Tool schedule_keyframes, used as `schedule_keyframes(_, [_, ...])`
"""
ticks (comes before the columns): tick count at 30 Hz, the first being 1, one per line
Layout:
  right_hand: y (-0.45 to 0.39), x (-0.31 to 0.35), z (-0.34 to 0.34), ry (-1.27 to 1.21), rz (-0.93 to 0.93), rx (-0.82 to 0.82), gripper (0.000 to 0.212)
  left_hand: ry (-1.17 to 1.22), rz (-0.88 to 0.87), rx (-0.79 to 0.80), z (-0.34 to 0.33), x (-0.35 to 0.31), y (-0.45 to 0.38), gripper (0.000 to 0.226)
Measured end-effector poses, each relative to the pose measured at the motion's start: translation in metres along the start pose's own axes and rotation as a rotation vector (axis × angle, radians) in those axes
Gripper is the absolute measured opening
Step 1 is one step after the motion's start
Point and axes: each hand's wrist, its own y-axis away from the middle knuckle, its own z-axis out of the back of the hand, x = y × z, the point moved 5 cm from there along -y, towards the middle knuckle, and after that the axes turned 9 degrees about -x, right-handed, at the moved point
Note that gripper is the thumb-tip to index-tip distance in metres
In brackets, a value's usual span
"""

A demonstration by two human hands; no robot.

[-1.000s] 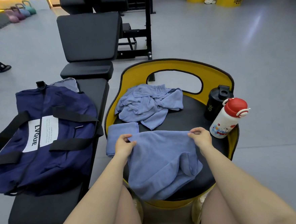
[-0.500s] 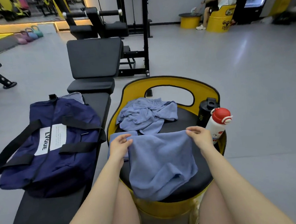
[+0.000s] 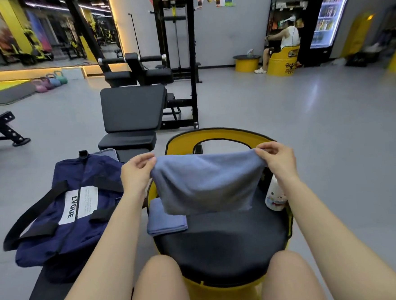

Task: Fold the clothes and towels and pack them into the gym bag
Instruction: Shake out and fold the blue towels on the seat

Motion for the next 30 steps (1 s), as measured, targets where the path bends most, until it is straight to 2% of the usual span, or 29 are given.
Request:
schedule_keyframes(3, [-0.009,0.015,0.005,-0.009,0.005,-0.010,0.010,-0.014,-0.047,0.009,0.006,-0.024,-0.009,0.023])
schedule_keyframes(7, [-0.020,0.040,0.009,-0.074,0.012,-0.005,0.027,0.026,-0.111,0.022,0.009,-0.062,-0.017,0.018])
schedule_keyframes(13, [-0.017,0.090,0.022,-0.214,0.095,0.050,0.032,0.119,-0.231,0.059,0.015,-0.119,-0.013,0.019])
schedule_keyframes(18, [-0.007,0.129,0.041,-0.156,0.304,-0.071,0.021,0.120,-0.365,0.038,0.022,-0.151,-0.002,0.026])
schedule_keyframes(24, [-0.002,0.149,0.067,-0.149,0.392,-0.204,0.015,0.031,-0.507,-0.087,0.035,-0.179,0.005,0.019])
schedule_keyframes(27, [-0.001,0.161,0.076,-0.148,0.427,-0.203,0.015,0.009,-0.554,-0.095,0.036,-0.190,0.008,0.011])
schedule_keyframes(30, [-0.002,0.171,0.082,-0.155,0.444,-0.171,0.018,0.008,-0.549,-0.090,0.039,-0.197,0.008,0.013])
